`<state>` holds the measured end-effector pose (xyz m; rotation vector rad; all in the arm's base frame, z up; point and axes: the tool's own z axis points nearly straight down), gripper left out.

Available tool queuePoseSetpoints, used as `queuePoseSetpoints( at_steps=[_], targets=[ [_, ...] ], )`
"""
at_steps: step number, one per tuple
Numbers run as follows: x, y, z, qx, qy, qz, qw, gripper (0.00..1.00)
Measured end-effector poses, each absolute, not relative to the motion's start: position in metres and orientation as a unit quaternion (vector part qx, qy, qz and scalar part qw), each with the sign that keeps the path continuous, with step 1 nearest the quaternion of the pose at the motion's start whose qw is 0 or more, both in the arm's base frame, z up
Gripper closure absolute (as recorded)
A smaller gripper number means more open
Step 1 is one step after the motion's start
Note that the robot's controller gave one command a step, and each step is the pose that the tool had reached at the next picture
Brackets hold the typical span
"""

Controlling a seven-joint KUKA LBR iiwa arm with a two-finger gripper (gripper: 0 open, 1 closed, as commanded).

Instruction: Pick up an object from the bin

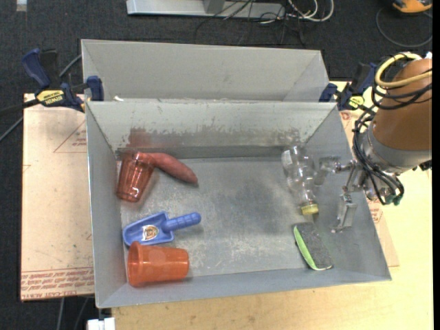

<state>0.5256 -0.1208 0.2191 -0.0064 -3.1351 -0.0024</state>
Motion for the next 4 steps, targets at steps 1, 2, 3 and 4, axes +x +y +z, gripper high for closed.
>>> queuePoseSetpoints(
  at_steps=[1,2,3,4],
  targets=[
    [0.527,-0.120,0.224,0.000,-1.000,0.000,-0.001,0.00],
    [0.521,-0.135,0.138,0.127,-0.992,-0.001,0.000,0.00],
    [0.520,-0.139,0.146,0.246,-0.969,0.000,-0.001,0.00],
    [0.516,-0.139,0.112,0.355,-0.935,-0.002,0.000,0.00]
  ],
)
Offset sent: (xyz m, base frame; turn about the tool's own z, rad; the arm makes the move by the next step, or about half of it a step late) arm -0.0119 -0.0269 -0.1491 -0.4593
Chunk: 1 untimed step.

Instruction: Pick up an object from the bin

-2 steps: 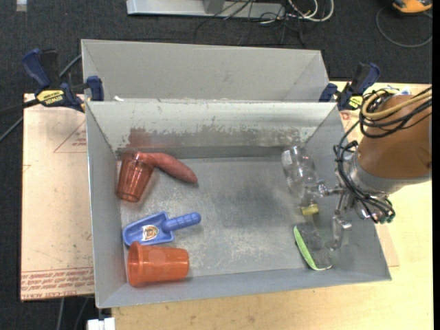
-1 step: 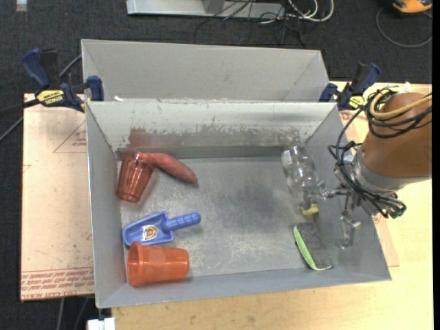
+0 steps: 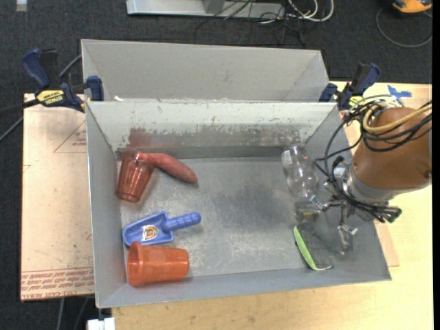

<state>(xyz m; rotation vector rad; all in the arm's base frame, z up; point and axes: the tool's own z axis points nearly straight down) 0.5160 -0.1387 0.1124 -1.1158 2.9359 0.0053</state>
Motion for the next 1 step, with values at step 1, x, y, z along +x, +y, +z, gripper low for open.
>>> queuePoseSetpoints(
  at_steps=[1],
  targets=[
    [0.5165,-0.1166,0.0698,-0.517,0.856,0.004,0.003,0.00]
  ],
)
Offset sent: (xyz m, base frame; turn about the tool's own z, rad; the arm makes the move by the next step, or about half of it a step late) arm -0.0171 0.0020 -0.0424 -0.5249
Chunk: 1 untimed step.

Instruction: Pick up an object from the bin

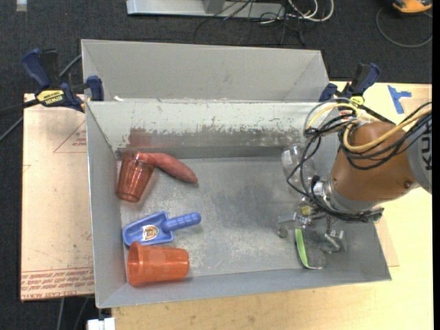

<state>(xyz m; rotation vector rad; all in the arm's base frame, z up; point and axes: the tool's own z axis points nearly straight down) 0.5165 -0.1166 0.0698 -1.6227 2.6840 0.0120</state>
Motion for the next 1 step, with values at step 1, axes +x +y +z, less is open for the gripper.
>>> queuePoseSetpoints(
  at_steps=[1],
  targets=[
    [0.5036,-0.1285,0.0730,-0.585,0.811,0.003,0.010,1.00]
  ],
)
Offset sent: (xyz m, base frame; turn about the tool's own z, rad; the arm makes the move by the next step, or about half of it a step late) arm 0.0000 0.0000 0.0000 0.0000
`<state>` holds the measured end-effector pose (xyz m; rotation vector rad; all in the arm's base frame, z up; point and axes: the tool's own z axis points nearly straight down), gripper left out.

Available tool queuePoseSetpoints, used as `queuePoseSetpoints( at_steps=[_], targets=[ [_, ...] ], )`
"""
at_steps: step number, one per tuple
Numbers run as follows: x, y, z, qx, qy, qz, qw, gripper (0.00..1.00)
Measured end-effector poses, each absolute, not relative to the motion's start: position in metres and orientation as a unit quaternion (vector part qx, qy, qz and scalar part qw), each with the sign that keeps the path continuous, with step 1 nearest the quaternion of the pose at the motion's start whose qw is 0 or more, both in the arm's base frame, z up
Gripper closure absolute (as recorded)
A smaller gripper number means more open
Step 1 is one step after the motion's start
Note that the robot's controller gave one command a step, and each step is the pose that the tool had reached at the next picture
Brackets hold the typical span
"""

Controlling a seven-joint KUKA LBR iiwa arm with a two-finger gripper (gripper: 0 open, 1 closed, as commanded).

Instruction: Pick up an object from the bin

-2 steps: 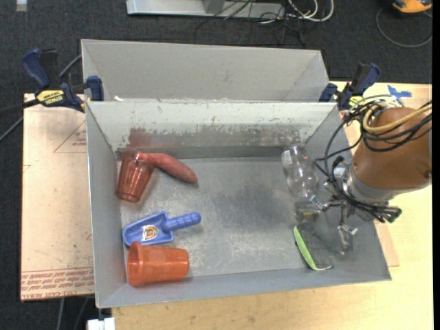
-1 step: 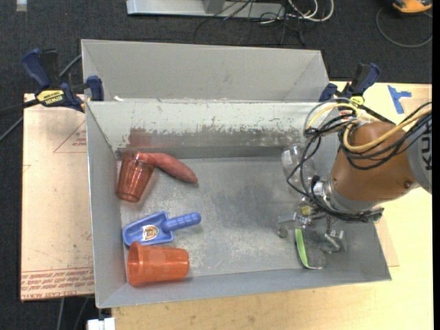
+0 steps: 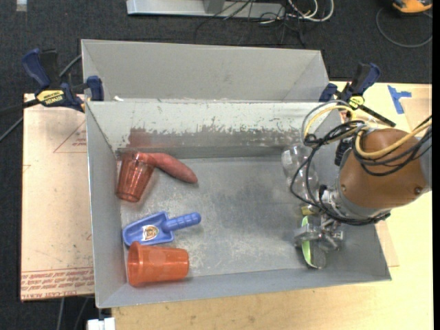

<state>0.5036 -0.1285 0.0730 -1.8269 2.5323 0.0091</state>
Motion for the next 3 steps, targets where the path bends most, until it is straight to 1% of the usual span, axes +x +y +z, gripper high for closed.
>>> queuePoseSetpoints(
  at_steps=[1,2,3],
  targets=[
    [0.504,-0.129,0.073,-0.585,0.811,0.003,0.010,1.00],
    [0.503,-0.129,0.080,-0.586,0.810,0.004,0.008,1.00],
    [0.502,-0.131,0.097,-0.585,0.811,0.002,0.007,1.00]
  ],
)
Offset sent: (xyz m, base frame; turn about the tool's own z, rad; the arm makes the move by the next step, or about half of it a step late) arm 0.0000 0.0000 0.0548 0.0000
